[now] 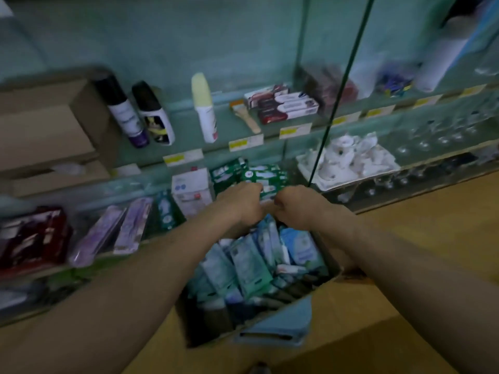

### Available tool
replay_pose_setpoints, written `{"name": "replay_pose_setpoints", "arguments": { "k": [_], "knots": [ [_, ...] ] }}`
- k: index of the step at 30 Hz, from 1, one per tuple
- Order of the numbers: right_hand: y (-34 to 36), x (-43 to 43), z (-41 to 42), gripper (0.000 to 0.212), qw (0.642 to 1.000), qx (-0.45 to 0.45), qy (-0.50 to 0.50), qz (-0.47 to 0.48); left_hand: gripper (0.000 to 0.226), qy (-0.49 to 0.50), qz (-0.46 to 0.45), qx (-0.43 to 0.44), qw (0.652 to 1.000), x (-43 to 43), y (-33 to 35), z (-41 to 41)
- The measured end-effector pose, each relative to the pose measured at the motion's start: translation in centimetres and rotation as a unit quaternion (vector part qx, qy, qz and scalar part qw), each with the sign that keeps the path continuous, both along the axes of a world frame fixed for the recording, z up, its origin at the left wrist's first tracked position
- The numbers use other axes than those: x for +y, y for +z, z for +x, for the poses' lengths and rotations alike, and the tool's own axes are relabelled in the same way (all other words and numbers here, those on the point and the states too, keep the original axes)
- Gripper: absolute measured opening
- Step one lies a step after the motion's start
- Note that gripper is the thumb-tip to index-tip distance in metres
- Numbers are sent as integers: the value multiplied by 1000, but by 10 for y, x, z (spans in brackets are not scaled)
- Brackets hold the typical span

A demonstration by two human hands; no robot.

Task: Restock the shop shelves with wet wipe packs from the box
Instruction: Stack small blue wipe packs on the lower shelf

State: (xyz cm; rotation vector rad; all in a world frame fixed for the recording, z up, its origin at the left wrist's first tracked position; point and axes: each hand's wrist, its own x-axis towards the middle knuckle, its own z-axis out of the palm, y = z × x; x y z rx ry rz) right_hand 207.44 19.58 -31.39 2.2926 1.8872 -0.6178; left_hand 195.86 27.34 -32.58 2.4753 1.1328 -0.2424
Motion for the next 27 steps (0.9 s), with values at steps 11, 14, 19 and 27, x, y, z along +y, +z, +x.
{"name": "replay_pose_setpoints", "arguments": {
  "k": [11,14,19,27],
  "knots": [
    [-157,-6,-10,43,991,76,-15,-110,29,146,-185,12,972,-3,-150,-54],
    [-189,-6,-18,49,989,106,-13,-107,49,199,-243,-2,949,-13,-182,-59],
    [-226,0,-40,31,980,146,-49,-125,41,288,-314,-51,903,-30,-222,-60],
    [-253,-2,-66,27,971,176,-126,-106,68,480,-423,-170,749,-35,-237,-63]
  ]
}}
